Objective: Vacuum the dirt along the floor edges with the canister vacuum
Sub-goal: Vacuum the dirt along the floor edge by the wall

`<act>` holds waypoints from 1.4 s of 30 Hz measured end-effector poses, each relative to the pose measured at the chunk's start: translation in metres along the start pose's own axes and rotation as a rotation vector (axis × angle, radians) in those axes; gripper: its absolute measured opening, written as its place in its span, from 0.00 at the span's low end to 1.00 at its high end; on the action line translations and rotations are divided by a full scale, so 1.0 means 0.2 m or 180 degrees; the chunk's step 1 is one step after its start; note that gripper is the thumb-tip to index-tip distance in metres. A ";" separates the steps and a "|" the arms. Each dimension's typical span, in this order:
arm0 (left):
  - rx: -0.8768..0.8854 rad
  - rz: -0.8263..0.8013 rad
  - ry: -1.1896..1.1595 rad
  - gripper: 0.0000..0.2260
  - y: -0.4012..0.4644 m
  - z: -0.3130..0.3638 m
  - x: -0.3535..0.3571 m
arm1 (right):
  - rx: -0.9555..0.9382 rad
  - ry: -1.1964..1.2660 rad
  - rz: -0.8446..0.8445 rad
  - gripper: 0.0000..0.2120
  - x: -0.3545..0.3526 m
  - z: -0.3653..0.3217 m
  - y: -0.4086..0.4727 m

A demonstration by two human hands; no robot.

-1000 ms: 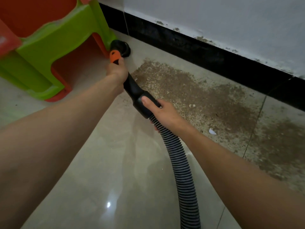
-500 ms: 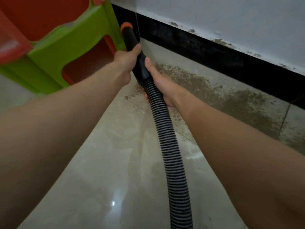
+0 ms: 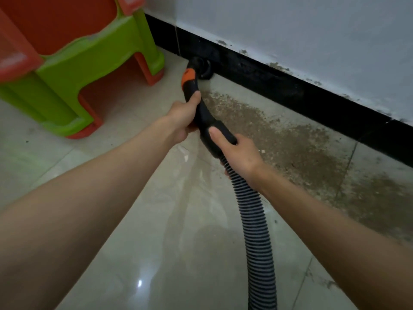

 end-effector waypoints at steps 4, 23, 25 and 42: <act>-0.0064 -0.0188 -0.0199 0.21 -0.10 -0.02 0.09 | -0.0030 -0.0015 0.0101 0.25 -0.07 0.01 -0.11; -0.0503 0.1346 -0.0708 0.15 -0.59 -0.40 -0.97 | -0.0709 -0.1184 -0.1235 0.25 0.57 0.01 -0.78; -0.0498 0.1491 -0.0740 0.16 -0.64 -0.45 -1.04 | -0.0658 -0.1159 -0.1325 0.26 0.64 0.04 -0.84; -0.0747 0.0840 -0.0650 0.17 -0.61 -0.42 -0.55 | -0.0377 -0.1067 -0.0631 0.25 0.25 0.16 -0.83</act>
Point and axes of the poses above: each hand's wrist, its own y-axis towards the middle knuckle, its own x-axis out of the palm, z = x × y, the point moved 7 cm from there along y, towards the middle knuckle, and after that the axes turned 2 degrees about -y, right-handed, at the moved point
